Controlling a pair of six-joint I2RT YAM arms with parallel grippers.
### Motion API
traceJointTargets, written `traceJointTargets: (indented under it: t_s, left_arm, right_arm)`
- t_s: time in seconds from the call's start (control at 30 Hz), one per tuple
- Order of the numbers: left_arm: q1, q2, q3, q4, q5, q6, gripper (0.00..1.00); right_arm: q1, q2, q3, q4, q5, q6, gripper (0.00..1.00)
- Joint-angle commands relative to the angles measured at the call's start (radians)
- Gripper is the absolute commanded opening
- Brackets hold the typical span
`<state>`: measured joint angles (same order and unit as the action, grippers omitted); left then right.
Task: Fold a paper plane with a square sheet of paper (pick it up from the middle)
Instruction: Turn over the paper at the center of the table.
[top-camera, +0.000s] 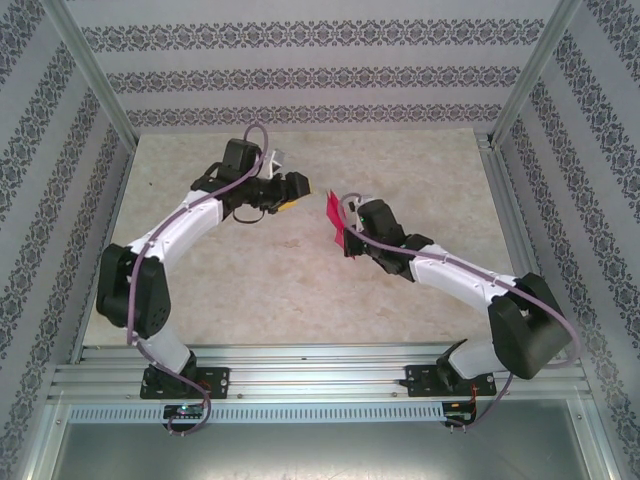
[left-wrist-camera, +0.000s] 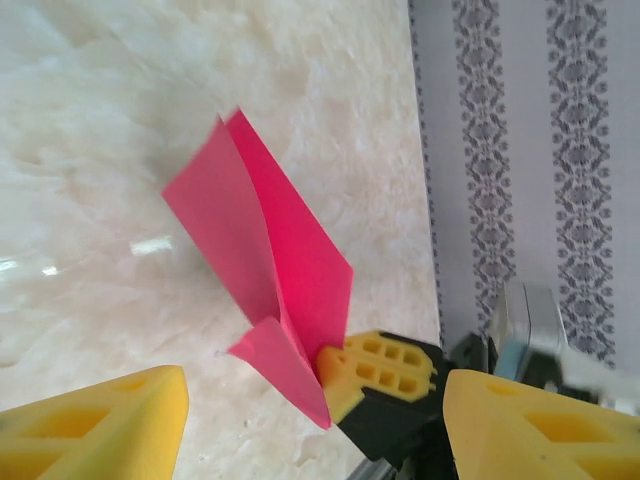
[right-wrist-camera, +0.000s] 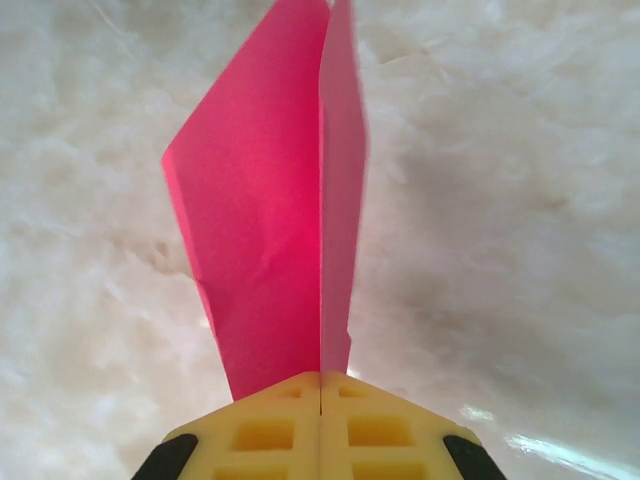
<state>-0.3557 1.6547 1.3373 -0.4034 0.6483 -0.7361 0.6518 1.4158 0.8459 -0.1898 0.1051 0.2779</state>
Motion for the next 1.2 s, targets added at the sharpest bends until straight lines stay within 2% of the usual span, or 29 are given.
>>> traceJointTargets:
  t_s: [0.0, 0.13, 0.23, 0.33, 0.5, 0.67, 0.8, 1.0, 1.17]
  left_arm:
    - [0.051, -0.048, -0.094, 0.028, -0.144, -0.074, 0.69]
    - [0.065, -0.061, -0.148, 0.037, -0.134, -0.087, 0.69]
    - [0.066, -0.074, -0.171, 0.035, -0.153, -0.094, 0.69]
    - [0.073, -0.086, -0.171, 0.003, -0.182, -0.088, 0.69]
    - [0.081, -0.079, -0.184, 0.008, -0.168, -0.085, 0.68]
    - [0.067, -0.001, -0.217, 0.077, 0.000, -0.119, 0.67]
    - [0.038, 0.039, -0.234, 0.032, 0.010, -0.108, 0.68]
    - [0.024, 0.031, -0.296, 0.044, -0.023, -0.128, 0.67]
    - [0.015, 0.042, -0.306, 0.062, -0.008, -0.147, 0.66]
  right_arm:
    - [0.093, 0.033, 0.035, -0.201, 0.341, -0.253, 0.00]
    - [0.272, 0.165, 0.067, -0.188, 0.551, -0.379, 0.00]
    - [0.378, 0.271, 0.123, -0.213, 0.689, -0.409, 0.00]
    - [0.445, 0.323, 0.140, -0.199, 0.698, -0.403, 0.00]
    - [0.492, 0.370, 0.154, -0.199, 0.619, -0.348, 0.00]
    - [0.492, 0.397, 0.123, -0.131, 0.495, -0.281, 0.00]
    - [0.480, 0.393, 0.088, -0.059, 0.416, -0.233, 0.00]
    - [0.406, 0.332, -0.014, 0.087, 0.196, -0.135, 0.00]
    - [0.279, 0.288, -0.108, 0.209, -0.032, -0.007, 0.00]
